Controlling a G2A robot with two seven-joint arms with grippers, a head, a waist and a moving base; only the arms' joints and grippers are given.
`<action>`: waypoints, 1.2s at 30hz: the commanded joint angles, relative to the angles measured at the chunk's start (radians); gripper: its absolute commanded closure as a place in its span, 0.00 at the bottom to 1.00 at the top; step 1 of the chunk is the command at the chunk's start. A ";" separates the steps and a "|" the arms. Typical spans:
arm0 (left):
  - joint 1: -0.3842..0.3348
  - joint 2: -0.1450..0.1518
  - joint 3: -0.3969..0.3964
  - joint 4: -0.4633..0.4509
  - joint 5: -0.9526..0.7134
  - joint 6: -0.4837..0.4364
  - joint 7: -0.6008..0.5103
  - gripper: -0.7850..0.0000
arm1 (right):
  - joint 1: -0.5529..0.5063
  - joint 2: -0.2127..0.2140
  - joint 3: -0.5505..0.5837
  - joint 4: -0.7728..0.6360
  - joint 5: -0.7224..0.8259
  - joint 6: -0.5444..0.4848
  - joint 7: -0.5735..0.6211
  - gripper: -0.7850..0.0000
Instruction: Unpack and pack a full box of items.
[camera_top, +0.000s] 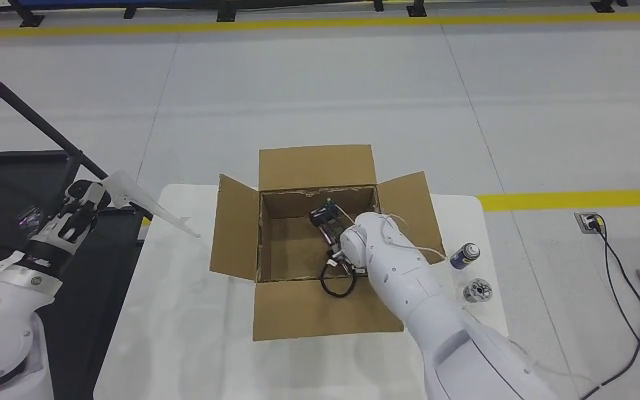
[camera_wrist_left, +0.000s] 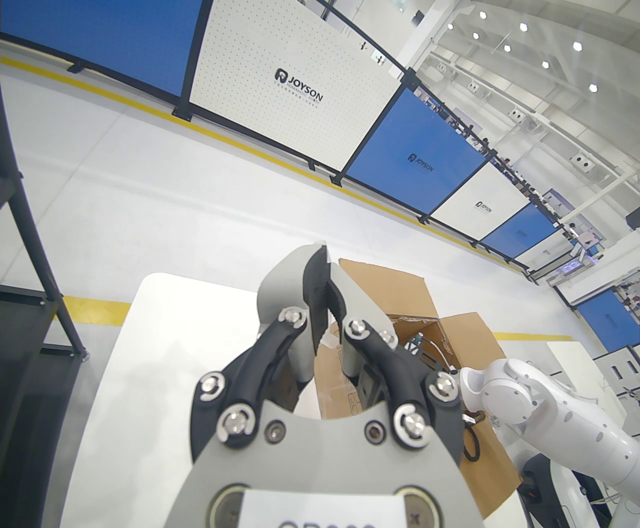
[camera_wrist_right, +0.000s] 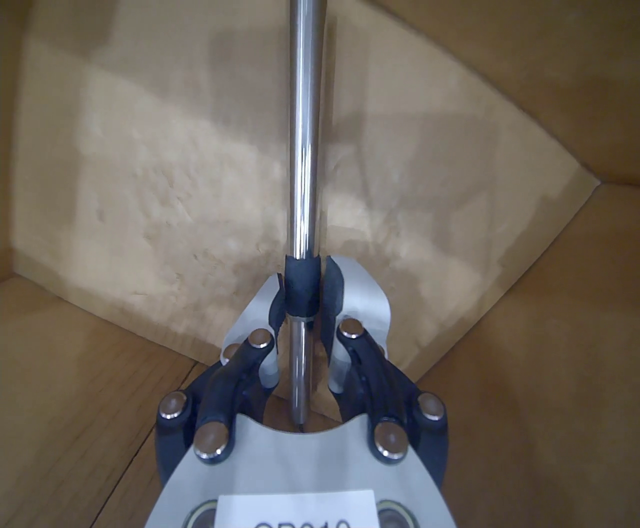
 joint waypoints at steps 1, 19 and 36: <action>0.000 0.000 0.000 0.000 0.000 0.000 0.000 1.00 | 0.005 0.004 0.002 -0.001 0.003 -0.024 0.001 1.00; 0.000 0.000 0.000 0.000 0.000 0.000 0.000 1.00 | 0.001 0.006 -0.014 -0.043 -0.034 -0.073 0.028 1.00; 0.000 0.000 0.000 0.000 0.000 0.000 0.000 1.00 | -0.014 -0.002 -0.082 -0.109 -0.146 -0.399 0.084 1.00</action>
